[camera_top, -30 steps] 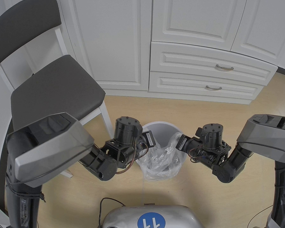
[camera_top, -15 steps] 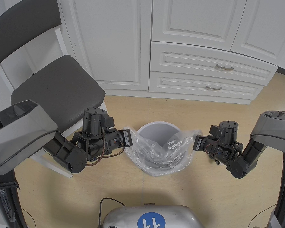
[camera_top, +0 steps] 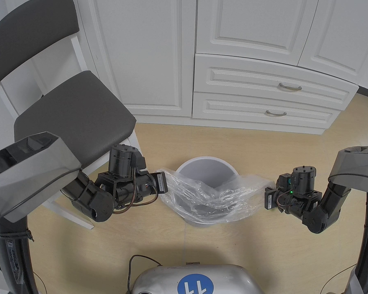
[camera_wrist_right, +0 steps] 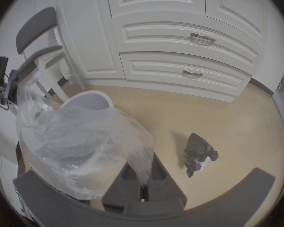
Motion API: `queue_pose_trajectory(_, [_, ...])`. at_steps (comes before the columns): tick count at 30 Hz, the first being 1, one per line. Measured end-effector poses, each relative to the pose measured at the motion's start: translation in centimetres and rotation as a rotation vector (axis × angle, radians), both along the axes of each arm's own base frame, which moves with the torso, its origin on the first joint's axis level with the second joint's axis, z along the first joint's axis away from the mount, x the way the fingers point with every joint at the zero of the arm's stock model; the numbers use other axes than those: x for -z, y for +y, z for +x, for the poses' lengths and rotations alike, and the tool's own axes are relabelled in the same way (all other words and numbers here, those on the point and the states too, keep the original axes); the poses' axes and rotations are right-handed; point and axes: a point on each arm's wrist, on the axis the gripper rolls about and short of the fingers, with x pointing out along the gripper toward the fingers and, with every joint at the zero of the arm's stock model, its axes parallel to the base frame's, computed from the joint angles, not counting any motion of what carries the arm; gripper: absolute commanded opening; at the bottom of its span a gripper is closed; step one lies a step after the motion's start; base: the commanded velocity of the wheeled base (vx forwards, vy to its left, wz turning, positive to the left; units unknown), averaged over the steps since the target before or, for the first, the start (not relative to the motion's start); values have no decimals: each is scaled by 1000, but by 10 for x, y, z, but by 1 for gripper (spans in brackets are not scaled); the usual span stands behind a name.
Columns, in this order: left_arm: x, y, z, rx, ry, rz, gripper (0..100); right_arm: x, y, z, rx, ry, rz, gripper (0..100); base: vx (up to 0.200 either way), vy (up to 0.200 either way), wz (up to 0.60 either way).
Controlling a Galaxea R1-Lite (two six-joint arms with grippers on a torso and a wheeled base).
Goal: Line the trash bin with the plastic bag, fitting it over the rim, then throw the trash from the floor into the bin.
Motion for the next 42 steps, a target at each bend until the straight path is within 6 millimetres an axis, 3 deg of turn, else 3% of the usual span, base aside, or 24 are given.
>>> queue_pose_trajectory(9, [11,-10,-9,37,28,33,0,13,-10,-11,-10,56,-107,0,0,0,0])
queue_pose_trajectory(20, [26,-1,-27,126,147,238,0,25,-13,-32,-72,138,-215,0,0,0,0])
queue_pose_trajectory(33, [15,13,-36,161,200,334,0,24,-17,-50,-123,200,-298,0,0,0,0])
queue_pose_trajectory(42, [-1,17,-38,156,172,325,0,8,-22,-56,-128,257,-304,0,0,0,0])
